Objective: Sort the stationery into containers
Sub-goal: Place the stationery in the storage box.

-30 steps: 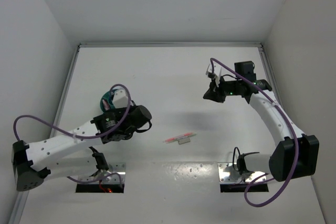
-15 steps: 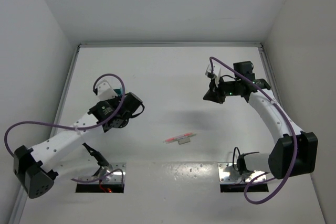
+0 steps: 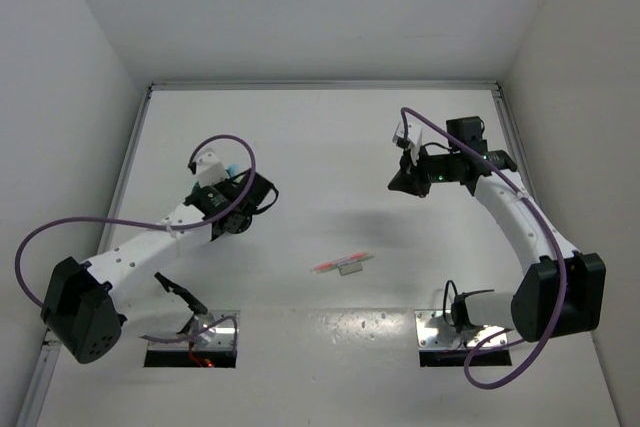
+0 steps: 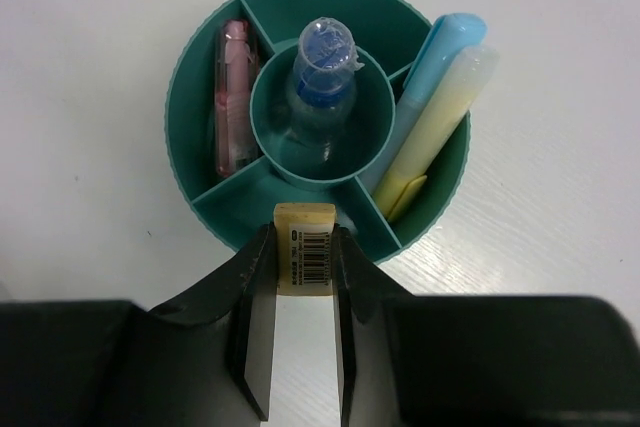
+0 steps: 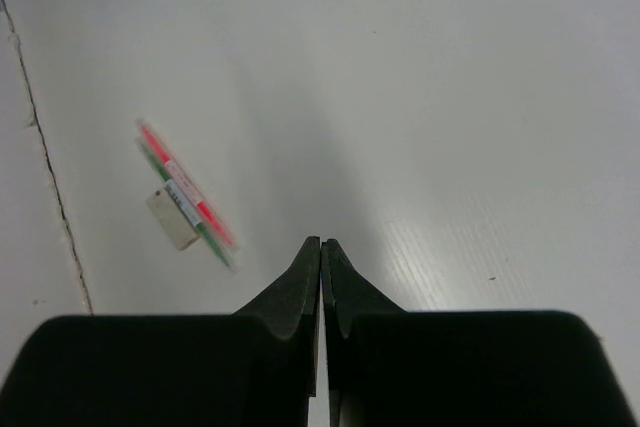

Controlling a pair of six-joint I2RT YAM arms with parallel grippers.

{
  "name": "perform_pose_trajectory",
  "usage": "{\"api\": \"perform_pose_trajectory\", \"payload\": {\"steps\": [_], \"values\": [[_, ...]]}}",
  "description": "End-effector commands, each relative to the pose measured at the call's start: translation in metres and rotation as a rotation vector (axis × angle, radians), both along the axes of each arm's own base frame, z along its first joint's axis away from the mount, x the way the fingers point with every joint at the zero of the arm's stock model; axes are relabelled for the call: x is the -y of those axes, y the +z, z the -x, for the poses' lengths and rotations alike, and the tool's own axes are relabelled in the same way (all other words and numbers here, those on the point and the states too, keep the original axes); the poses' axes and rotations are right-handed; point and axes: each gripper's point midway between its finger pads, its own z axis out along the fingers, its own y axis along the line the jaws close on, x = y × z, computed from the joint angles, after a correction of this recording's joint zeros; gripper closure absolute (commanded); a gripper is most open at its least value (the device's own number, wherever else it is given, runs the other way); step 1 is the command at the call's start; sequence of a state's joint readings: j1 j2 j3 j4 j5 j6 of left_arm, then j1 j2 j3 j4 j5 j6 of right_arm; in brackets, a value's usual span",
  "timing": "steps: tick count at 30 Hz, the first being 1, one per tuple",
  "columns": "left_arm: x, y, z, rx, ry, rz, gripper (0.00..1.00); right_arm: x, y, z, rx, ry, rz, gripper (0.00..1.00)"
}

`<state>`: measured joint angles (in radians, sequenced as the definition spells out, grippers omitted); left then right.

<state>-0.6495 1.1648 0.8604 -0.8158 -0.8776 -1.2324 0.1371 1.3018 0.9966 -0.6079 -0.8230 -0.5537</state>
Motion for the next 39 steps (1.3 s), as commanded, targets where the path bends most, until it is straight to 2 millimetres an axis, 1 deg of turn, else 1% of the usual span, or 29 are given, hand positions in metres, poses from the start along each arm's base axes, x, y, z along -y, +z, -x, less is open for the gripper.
{"api": "perform_pose_trajectory", "payload": {"steps": [1,5,7,8,10,11,14,15,18,21,23,24,26,27,28,31,32,34,35,36,39], "values": [[-0.008,-0.001,-0.004,0.015,0.018,-0.024,1.0,-0.003,0.023,-0.006,0.073,0.015,-0.03,0.99],[-0.009,-0.007,-0.006,0.006,0.027,-0.031,0.98,-0.003,0.023,-0.006,0.073,0.015,-0.03,0.99],[-0.01,-0.007,-0.008,0.013,0.036,-0.025,0.95,-0.003,0.023,-0.006,0.073,0.015,-0.03,0.99],[-0.012,-0.012,-0.007,-0.001,0.036,-0.036,0.94,-0.003,0.023,-0.006,0.073,0.015,-0.03,0.99],[-0.013,-0.011,-0.007,0.008,0.045,-0.037,0.9,-0.003,0.023,-0.006,0.073,0.015,-0.03,0.99],[-0.014,-0.014,-0.006,0.0,0.045,-0.042,0.9,-0.003,0.023,-0.006,0.073,0.015,-0.03,0.99],[-0.015,-0.013,-0.008,0.008,0.055,-0.037,0.85,-0.003,0.023,-0.006,0.073,0.015,-0.03,0.99],[-0.016,-0.016,-0.006,0.0,0.054,-0.042,0.84,-0.003,0.023,-0.006,0.073,0.015,-0.03,0.99],[-0.018,-0.018,-0.008,0.001,0.064,-0.041,0.84,-0.003,0.023,-0.006,0.073,0.015,-0.03,0.99],[-0.019,-0.02,-0.006,-0.006,0.064,-0.047,0.83,-0.003,0.022,-0.005,0.071,0.019,-0.026,0.99],[-0.018,-0.022,-0.008,-0.006,0.064,-0.047,0.81,-0.003,0.022,-0.005,0.071,0.019,-0.026,0.99],[-0.018,-0.022,-0.008,-0.006,0.064,-0.047,0.79,-0.003,0.022,-0.005,0.071,0.019,-0.026,0.99],[-0.018,-0.022,-0.008,-0.006,0.064,-0.047,0.79,-0.003,0.022,-0.005,0.071,0.019,-0.026,0.99],[-0.022,-0.027,-0.006,-0.021,0.072,-0.057,0.75,-0.003,0.022,-0.005,0.071,0.019,-0.026,0.99],[-0.022,-0.027,-0.006,-0.022,0.072,-0.057,0.75,-0.002,0.022,-0.005,0.078,0.024,-0.024,0.99],[-0.022,-0.027,-0.006,-0.022,0.072,-0.057,0.68,-0.002,0.022,-0.005,0.078,0.024,-0.024,0.99],[-0.022,-0.027,-0.006,-0.022,0.072,-0.057,0.63,-0.002,0.021,-0.004,0.069,0.024,-0.023,0.99],[-0.022,-0.027,-0.006,-0.022,0.072,-0.057,0.57,-0.002,0.021,-0.004,0.069,0.024,-0.023,0.99],[-0.022,-0.027,-0.006,-0.022,0.072,-0.057,0.52,-0.002,0.021,-0.004,0.069,0.024,-0.023,0.99],[-0.022,-0.027,-0.006,-0.022,0.072,-0.057,0.5,-0.002,0.021,-0.004,0.069,0.024,-0.023,0.99],[-0.022,-0.024,-0.006,-0.013,0.073,-0.051,0.5,-0.002,0.021,-0.004,0.069,0.024,-0.023,0.99]]}}
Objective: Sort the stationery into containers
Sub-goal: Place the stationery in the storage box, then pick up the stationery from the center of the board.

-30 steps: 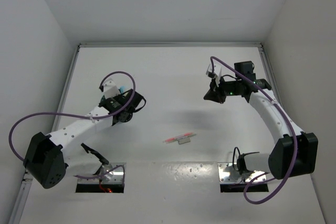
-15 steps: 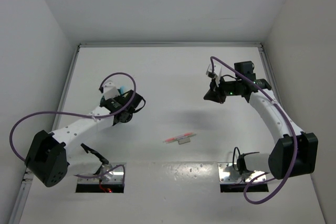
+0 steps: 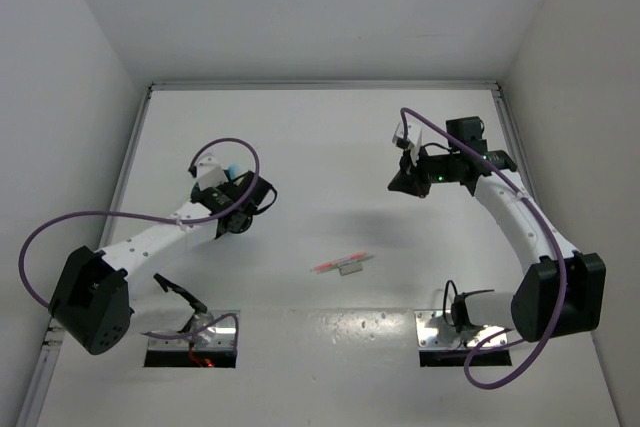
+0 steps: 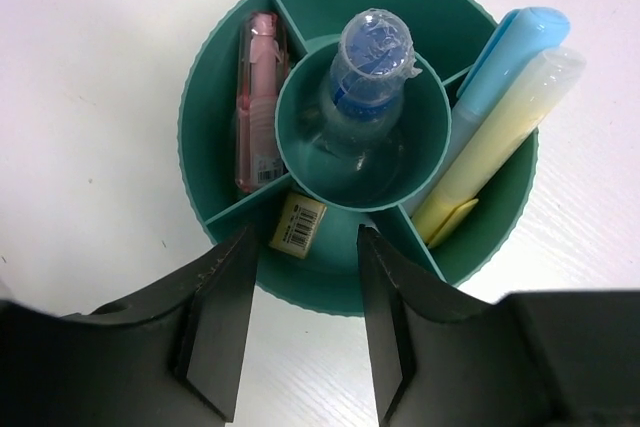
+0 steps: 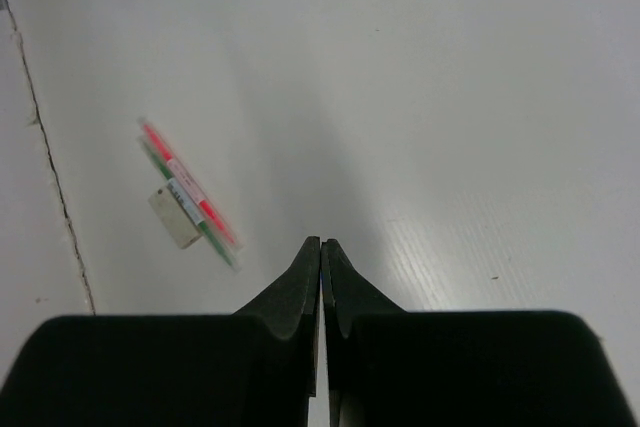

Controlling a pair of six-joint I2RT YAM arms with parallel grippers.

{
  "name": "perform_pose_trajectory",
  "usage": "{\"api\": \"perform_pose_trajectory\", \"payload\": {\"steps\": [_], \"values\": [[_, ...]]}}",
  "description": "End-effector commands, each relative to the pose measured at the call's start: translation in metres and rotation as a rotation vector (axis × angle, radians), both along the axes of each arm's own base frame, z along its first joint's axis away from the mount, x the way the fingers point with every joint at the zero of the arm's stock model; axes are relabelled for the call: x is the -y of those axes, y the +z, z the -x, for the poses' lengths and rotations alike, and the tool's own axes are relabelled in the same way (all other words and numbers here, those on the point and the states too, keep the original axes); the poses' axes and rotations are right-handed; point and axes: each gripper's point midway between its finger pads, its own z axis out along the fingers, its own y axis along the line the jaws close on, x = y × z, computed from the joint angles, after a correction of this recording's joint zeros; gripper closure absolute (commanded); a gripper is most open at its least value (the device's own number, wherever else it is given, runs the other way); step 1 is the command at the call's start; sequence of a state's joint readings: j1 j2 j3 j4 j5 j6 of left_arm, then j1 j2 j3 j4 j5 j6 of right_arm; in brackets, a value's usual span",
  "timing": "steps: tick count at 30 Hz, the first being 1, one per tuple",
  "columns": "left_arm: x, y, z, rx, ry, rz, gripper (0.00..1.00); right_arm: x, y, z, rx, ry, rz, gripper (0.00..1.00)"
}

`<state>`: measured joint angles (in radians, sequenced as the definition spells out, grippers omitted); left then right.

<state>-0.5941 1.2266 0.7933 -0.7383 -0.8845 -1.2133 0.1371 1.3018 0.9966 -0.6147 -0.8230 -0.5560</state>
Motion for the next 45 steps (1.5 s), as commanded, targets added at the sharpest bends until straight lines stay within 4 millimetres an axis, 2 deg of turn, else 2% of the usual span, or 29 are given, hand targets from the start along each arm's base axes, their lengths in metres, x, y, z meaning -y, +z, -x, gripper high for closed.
{"api": "perform_pose_trajectory", "payload": {"steps": [1,4,5,6,7,9,10,12,13,14,15,16,17,18,20,21,22,23,24,25,26,28,29,30,31,32,35,41,45], "values": [[-0.006,0.007,-0.003,0.037,0.019,-0.006,0.5,-0.002,0.021,-0.005,0.074,0.023,-0.024,0.99],[0.003,0.02,-0.005,0.064,-0.017,0.018,0.54,-0.002,0.021,-0.005,0.074,0.023,-0.024,0.96],[0.015,0.027,-0.004,0.079,-0.066,0.026,0.69,-0.002,0.02,-0.003,0.064,0.023,-0.023,0.88],[0.022,0.033,-0.004,0.087,-0.1,0.027,0.8,-0.002,0.02,-0.003,0.063,0.023,-0.023,0.7],[0.029,0.04,-0.005,0.083,-0.148,0.008,0.89,-0.003,0.025,-0.005,0.068,0.018,-0.027,0.34],[0.057,0.05,0.002,0.073,-0.282,0.019,1.0,-0.001,0.018,-0.002,0.027,0.007,-0.019,0.1],[0.067,0.052,0.006,0.049,-0.363,-0.01,1.0,-0.001,0.018,-0.002,0.027,0.007,-0.019,0.0],[0.11,0.054,0.019,0.015,-0.587,0.025,0.97,0.0,0.002,0.012,-0.026,0.074,0.026,0.0],[0.133,0.064,0.019,0.036,-0.735,0.024,0.89,0.002,-0.005,0.018,-0.047,0.107,0.046,0.0],[0.156,0.066,0.024,0.034,-0.858,0.063,0.79,0.002,-0.012,0.026,-0.069,0.149,0.052,0.06],[0.196,0.061,0.05,-0.014,-1.08,0.183,0.6,0.001,-0.018,0.039,-0.097,0.237,0.052,0.15],[0.219,0.072,0.058,0.023,-1.183,0.244,0.52,-0.001,-0.023,0.049,-0.119,0.291,0.051,0.52],[0.24,0.068,0.074,-0.012,-1.309,0.293,0.47,-0.003,-0.024,0.051,-0.099,0.343,0.043,0.87],[0.25,0.067,0.083,-0.013,-1.347,0.297,0.44,-0.003,-0.027,0.056,-0.117,0.367,0.035,1.0],[0.249,0.06,0.079,-0.011,-1.314,0.242,0.43,-0.007,-0.036,0.078,-0.132,0.464,0.02,0.95],[0.243,0.055,0.077,-0.021,-1.285,0.223,0.43,-0.009,-0.043,0.083,-0.125,0.487,0.021,0.83],[0.237,0.049,0.075,-0.03,-1.263,0.199,0.45,-0.013,-0.043,0.087,-0.072,0.524,0.016,0.51],[0.228,0.041,0.072,-0.044,-1.216,0.171,0.61,-0.019,-0.054,0.102,-0.066,0.577,0.017,0.41],[0.224,0.043,0.07,-0.037,-1.186,0.173,0.61,-0.021,-0.059,0.106,-0.036,0.608,0.034,0.36],[0.218,0.037,0.07,-0.052,-1.161,0.158,0.83,-0.024,-0.063,0.11,-0.014,0.636,0.052,0.33],[0.211,0.037,0.07,-0.056,-1.135,0.151,0.89,-0.025,-0.07,0.107,0.027,0.66,0.09,0.33],[0.2,0.026,0.071,-0.06,-1.071,0.159,0.89,-0.03,-0.082,0.121,0.007,0.728,0.139,0.41],[0.196,0.019,0.071,-0.069,-1.047,0.16,0.85,-0.032,-0.085,0.123,0.008,0.749,0.153,0.6],[0.188,0.01,0.074,-0.078,-1.003,0.179,0.76,-0.038,-0.09,0.129,-0.008,0.784,0.169,0.71],[0.183,0.006,0.073,-0.072,-0.97,0.177,0.58,-0.037,-0.095,0.134,-0.023,0.79,0.195,0.78],[0.179,0.005,0.074,-0.062,-0.946,0.187,0.54,-0.039,-0.103,0.135,-0.024,0.794,0.21,0.8],[0.166,0.002,0.074,-0.038,-0.877,0.201,0.47,-0.047,-0.119,0.139,-0.017,0.79,0.26,0.82],[0.147,0.038,0.069,0.1,-0.821,0.23,0.45,-0.054,-0.142,0.138,-0.045,0.77,0.368,0.81],[0.14,0.055,0.073,0.151,-0.828,0.261,0.45,-0.059,-0.154,0.133,-0.047,0.754,0.422,0.72]]}}
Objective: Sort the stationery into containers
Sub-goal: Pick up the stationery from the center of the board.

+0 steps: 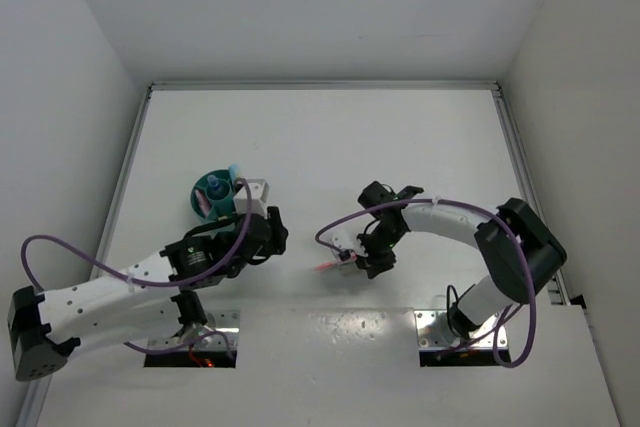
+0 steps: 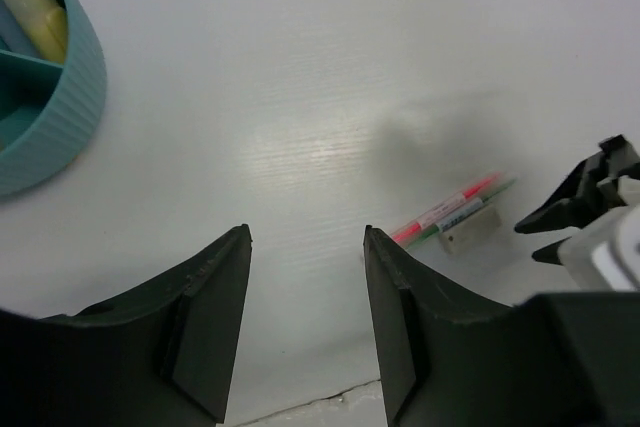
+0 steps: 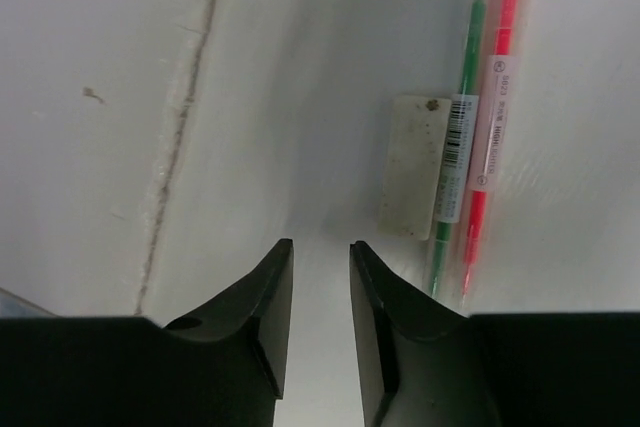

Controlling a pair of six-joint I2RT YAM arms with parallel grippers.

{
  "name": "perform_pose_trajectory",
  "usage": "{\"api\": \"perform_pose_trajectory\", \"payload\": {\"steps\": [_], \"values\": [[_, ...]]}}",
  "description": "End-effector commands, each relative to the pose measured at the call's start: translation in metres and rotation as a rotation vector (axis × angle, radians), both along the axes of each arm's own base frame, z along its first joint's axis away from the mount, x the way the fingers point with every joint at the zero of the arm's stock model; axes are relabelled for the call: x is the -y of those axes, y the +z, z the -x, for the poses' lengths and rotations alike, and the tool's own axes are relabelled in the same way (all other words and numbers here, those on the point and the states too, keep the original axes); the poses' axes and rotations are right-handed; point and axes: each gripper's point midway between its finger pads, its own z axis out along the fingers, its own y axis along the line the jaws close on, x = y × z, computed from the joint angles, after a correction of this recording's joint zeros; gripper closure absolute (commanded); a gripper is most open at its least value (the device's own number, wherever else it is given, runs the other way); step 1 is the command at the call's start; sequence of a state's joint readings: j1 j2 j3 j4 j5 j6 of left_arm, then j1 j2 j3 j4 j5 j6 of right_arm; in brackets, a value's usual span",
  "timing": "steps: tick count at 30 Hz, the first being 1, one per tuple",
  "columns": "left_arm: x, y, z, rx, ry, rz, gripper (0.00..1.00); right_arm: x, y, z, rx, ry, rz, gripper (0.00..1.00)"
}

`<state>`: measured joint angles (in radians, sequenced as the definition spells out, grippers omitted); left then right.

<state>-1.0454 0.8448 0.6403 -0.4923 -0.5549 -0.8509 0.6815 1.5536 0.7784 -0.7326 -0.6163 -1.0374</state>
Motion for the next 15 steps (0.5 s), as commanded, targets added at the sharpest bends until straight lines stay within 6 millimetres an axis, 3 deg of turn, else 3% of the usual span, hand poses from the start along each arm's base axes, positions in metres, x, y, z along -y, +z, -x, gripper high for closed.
{"api": "perform_pose_trajectory", "payload": {"steps": [1,6,15], "values": [[-0.008,0.025,-0.003,0.05,0.039,0.054,0.45,-0.011,-0.005,-0.02,0.073,-0.043,0.017,0.69],[-0.016,0.034,0.0,0.074,0.042,0.073,0.45,-0.012,-0.017,-0.021,0.06,-0.058,0.078,0.65],[-0.016,0.03,0.003,0.057,0.032,0.078,0.45,-0.011,-0.026,-0.037,0.122,-0.118,0.128,0.55]]}}
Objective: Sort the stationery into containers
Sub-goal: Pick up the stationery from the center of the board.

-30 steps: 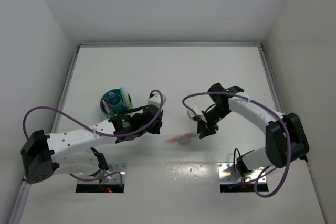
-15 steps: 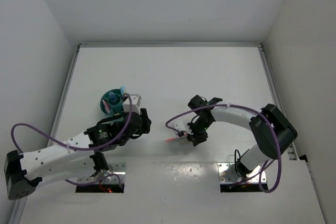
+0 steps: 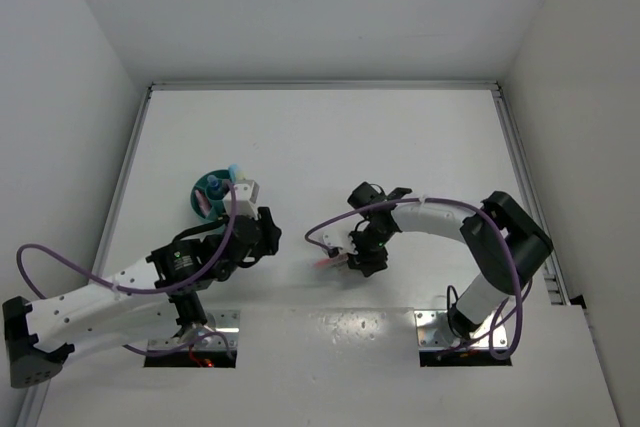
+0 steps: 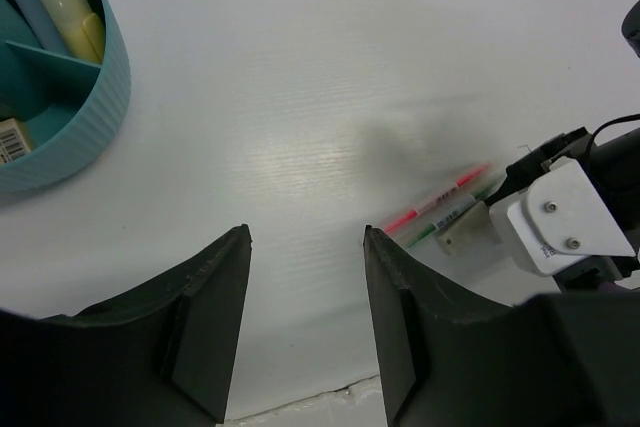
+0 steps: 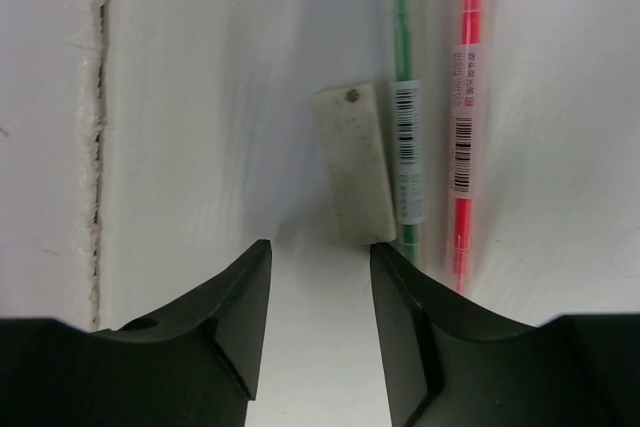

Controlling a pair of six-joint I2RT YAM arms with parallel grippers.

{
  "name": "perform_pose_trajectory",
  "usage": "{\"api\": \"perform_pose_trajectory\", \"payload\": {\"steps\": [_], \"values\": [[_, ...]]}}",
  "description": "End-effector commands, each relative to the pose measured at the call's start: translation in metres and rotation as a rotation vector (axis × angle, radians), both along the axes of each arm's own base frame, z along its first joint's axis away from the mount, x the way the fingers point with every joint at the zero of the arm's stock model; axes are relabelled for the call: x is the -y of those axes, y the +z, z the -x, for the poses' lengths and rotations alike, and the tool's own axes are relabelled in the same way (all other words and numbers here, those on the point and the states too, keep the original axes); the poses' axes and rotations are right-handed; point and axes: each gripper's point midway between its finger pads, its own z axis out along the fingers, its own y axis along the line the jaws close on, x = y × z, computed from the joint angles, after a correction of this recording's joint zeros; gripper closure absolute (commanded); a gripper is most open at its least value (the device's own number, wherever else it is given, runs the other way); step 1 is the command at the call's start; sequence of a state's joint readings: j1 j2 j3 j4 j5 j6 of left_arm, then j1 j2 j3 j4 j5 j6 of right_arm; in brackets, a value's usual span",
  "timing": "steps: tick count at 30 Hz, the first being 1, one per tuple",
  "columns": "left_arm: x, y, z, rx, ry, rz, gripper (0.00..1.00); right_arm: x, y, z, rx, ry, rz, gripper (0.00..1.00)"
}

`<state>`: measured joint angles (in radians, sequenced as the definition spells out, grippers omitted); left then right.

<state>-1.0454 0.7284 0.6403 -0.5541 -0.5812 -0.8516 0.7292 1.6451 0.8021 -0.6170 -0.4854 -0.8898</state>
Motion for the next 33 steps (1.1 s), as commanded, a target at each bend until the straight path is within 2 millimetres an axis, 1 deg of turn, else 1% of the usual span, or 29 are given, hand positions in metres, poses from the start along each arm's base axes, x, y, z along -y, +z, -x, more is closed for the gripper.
{"api": "perform_pose_trajectory", "payload": {"steps": [1,4,6,10,11,12,14,15,16,17,18,20,21,22,23,24,25,27,28,29,30,31,32,33], "values": [[0.001,0.012,-0.001,0.016,0.011,0.038,0.45,-0.006,-0.003,-0.021,0.082,-0.041,0.017,0.54],[0.001,0.012,-0.001,0.016,0.011,0.038,0.45,-0.004,-0.007,-0.025,0.095,-0.053,0.036,0.52],[0.001,0.012,-0.001,0.016,0.011,0.038,0.45,-0.006,-0.007,-0.029,0.111,-0.065,0.032,0.49],[0.002,0.012,0.0,0.011,0.003,0.041,0.45,-0.008,-0.007,-0.031,0.119,-0.065,0.024,0.48],[0.002,0.012,0.0,0.011,0.003,0.041,0.45,-0.01,-0.004,-0.034,0.126,-0.066,0.017,0.48],[0.003,0.016,-0.001,0.016,0.003,0.049,0.45,-0.01,-0.007,-0.033,0.12,-0.065,0.023,0.48],[0.001,0.017,0.0,0.013,0.008,0.058,0.45,-0.013,-0.006,-0.03,0.114,-0.053,0.016,0.48],[-0.002,0.02,-0.002,0.02,0.034,0.064,0.45,-0.016,-0.006,-0.026,0.105,-0.041,0.007,0.48],[-0.005,0.018,-0.001,0.013,0.049,0.052,0.45,-0.018,-0.005,-0.025,0.101,-0.03,-0.004,0.48],[-0.008,0.022,-0.002,0.018,0.065,0.062,0.45,-0.019,-0.005,-0.023,0.101,-0.021,-0.005,0.48],[-0.013,0.02,-0.001,0.014,0.078,0.057,0.45,-0.019,-0.005,-0.023,0.101,-0.021,-0.005,0.48],[-0.015,0.029,-0.001,0.025,0.093,0.077,0.45,-0.023,-0.005,-0.018,0.105,0.01,-0.008,0.48],[-0.016,0.028,-0.001,0.021,0.093,0.069,0.45,-0.023,-0.005,-0.018,0.105,0.01,-0.008,0.48],[-0.016,0.035,0.0,0.031,0.093,0.089,0.45,-0.025,-0.005,-0.016,0.105,0.019,-0.008,0.48],[-0.017,0.037,0.0,0.037,0.093,0.1,0.45,-0.025,-0.005,-0.013,0.102,0.037,-0.005,0.48],[-0.02,0.036,0.0,0.036,0.1,0.087,0.45,-0.025,-0.005,-0.012,0.102,0.037,-0.004,0.5],[-0.02,0.042,0.0,0.046,0.1,0.104,0.45,-0.026,-0.005,-0.01,0.102,0.047,-0.005,0.52],[-0.024,0.04,0.002,0.037,0.105,0.102,0.45,-0.024,-0.009,-0.01,0.102,0.046,0.01,0.58],[-0.025,0.046,0.001,0.051,0.112,0.118,0.45,-0.025,-0.009,-0.009,0.108,0.056,0.016,0.61],[-0.026,0.045,0.002,0.047,0.112,0.11,0.45,-0.024,-0.009,-0.011,0.119,0.062,0.02,0.64],[-0.029,0.049,0.002,0.055,0.12,0.114,0.45,-0.023,-0.011,-0.006,0.112,0.072,0.026,0.71],[-0.029,0.054,0.002,0.057,0.124,0.131,0.45,-0.023,-0.012,-0.006,0.112,0.072,0.026,0.74],[-0.031,0.052,0.002,0.058,0.132,0.119,0.45,-0.022,-0.012,-0.007,0.119,0.071,0.033,0.78],[-0.032,0.061,0.002,0.07,0.132,0.142,0.45,-0.022,-0.012,-0.007,0.119,0.071,0.033,0.82]]}}
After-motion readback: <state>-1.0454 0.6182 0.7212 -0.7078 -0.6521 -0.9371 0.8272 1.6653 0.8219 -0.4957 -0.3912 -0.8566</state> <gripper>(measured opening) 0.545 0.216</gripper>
